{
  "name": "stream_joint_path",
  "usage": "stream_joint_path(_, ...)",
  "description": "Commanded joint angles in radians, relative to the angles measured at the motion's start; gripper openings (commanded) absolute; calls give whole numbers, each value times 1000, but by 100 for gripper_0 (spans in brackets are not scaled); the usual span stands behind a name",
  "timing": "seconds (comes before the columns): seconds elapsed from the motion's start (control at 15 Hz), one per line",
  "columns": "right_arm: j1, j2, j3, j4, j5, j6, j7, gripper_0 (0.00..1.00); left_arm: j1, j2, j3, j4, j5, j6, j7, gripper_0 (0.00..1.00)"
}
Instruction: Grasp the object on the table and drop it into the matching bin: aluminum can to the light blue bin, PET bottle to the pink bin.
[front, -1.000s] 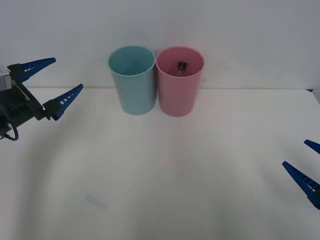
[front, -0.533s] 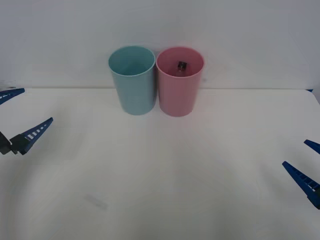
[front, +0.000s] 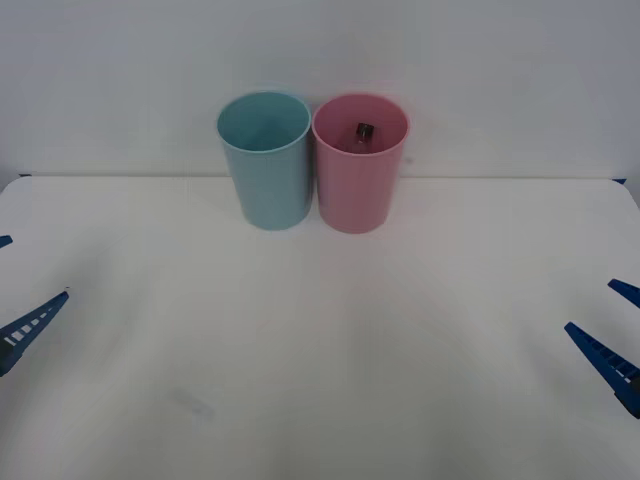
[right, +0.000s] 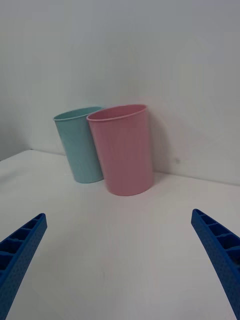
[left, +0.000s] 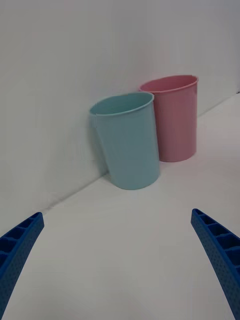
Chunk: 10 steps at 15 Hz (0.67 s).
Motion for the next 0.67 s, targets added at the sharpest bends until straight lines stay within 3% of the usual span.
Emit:
stream_joint_path(0.07, 0, 0, 0, 0, 0, 0, 0, 100, 28, 0, 1, 0, 33, 2, -3, 100)
stream_joint_path(0.67, 0, 0, 0, 0, 0, 0, 0, 100, 72, 23, -1, 0, 68, 0, -10, 100)
